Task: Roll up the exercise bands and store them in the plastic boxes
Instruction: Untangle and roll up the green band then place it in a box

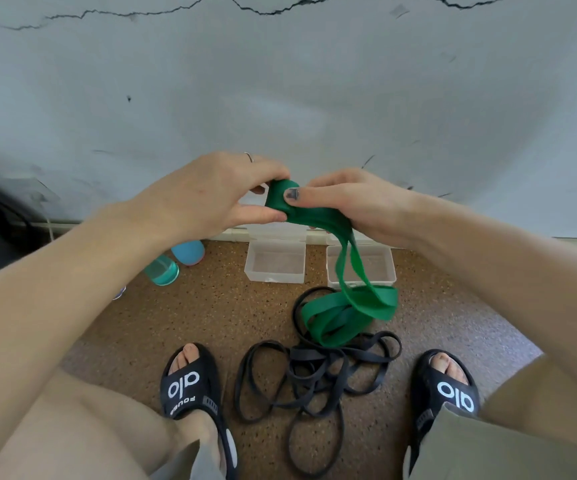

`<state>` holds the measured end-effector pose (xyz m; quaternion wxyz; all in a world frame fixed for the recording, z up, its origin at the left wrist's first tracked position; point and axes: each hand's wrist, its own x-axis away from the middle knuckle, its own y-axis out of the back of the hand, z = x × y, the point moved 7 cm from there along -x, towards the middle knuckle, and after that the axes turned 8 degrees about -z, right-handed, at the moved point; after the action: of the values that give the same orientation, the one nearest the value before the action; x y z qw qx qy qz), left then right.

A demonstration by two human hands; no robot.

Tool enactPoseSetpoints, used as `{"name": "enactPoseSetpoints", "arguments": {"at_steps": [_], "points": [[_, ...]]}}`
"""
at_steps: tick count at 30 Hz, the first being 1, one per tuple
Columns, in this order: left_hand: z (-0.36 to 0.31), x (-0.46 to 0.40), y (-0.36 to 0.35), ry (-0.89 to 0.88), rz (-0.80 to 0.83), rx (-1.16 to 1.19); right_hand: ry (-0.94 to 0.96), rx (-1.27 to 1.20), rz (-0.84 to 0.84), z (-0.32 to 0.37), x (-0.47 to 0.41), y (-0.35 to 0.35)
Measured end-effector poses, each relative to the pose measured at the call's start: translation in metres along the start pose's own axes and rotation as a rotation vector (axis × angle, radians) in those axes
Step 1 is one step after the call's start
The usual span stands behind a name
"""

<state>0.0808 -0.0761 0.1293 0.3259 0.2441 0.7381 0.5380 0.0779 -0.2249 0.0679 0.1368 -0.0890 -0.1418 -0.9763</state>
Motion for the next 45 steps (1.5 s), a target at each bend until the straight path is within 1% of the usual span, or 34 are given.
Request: {"name": "enactPoseSetpoints", "arguments": {"at_steps": [2, 3, 4, 6, 9, 12, 13, 14, 16, 18, 20, 22, 25, 27, 28, 31, 34, 37, 39, 43, 45], "points": [[0.000, 0.000, 0.000, -0.017, -0.041, -0.060, 0.003, 0.013, -0.070, 0.001, 0.001, 0.003], [-0.001, 0.000, -0.002, 0.005, -0.057, -0.034, 0.010, 0.029, -0.111, 0.003, 0.002, 0.005], [-0.001, 0.001, -0.004, 0.058, -0.068, 0.040, 0.026, 0.051, -0.151, 0.004, 0.003, 0.006], [0.004, 0.003, -0.011, 0.211, -0.082, 0.255, 0.091, 0.134, -0.226, 0.007, 0.005, 0.008], [0.010, 0.009, -0.022, 0.436, -0.019, 0.577, 0.209, 0.256, -0.321, 0.012, 0.011, 0.010], [0.013, 0.013, -0.037, 0.730, 0.023, 1.096, 0.353, 0.352, -0.402, 0.020, 0.018, 0.011], [0.012, 0.014, -0.042, 0.797, 0.041, 1.194, 0.416, 0.403, -0.423, 0.023, 0.020, 0.009], [0.010, 0.014, -0.045, 0.807, 0.068, 1.212, 0.486, 0.465, -0.446, 0.026, 0.023, 0.005], [0.008, 0.011, -0.047, 0.747, 0.099, 1.147, 0.621, 0.574, -0.503, 0.030, 0.029, -0.001], [0.009, 0.009, -0.044, 0.703, 0.094, 1.091, 0.717, 0.639, -0.560, 0.032, 0.035, -0.002], [0.014, 0.007, -0.037, 0.683, 0.057, 1.022, 0.767, 0.669, -0.575, 0.032, 0.038, -0.003], [0.016, 0.006, -0.033, 0.666, 0.027, 0.951, 0.752, 0.631, -0.513, 0.030, 0.033, -0.005], [0.014, 0.005, -0.032, 0.652, 0.016, 0.883, 0.595, 0.563, -0.388, 0.022, 0.021, -0.008], [0.014, 0.004, -0.031, 0.632, 0.024, 0.843, 0.489, 0.604, -0.283, 0.017, 0.014, -0.005], [0.014, 0.004, -0.029, 0.616, 0.031, 0.819, 0.470, 0.648, -0.239, 0.016, 0.013, -0.003], [0.017, 0.005, -0.024, 0.575, 0.065, 0.767, 0.529, 0.764, -0.191, 0.024, 0.012, 0.010], [0.018, 0.006, -0.023, 0.566, 0.081, 0.779, 0.621, 0.805, -0.177, 0.033, 0.015, 0.016], [0.018, 0.006, -0.025, 0.576, 0.043, 0.841, 0.642, 0.823, -0.192, 0.035, 0.017, 0.018], [0.022, 0.001, -0.024, 0.594, -0.054, 0.943, 0.563, 0.718, -0.231, 0.033, 0.018, 0.019], [0.022, -0.008, -0.017, 0.601, -0.236, 1.100, 0.327, 0.198, -0.222, 0.022, 0.026, 0.004], [0.021, -0.011, -0.014, 0.611, -0.301, 1.145, 0.274, 0.052, -0.257, 0.020, 0.029, -0.004]]}}
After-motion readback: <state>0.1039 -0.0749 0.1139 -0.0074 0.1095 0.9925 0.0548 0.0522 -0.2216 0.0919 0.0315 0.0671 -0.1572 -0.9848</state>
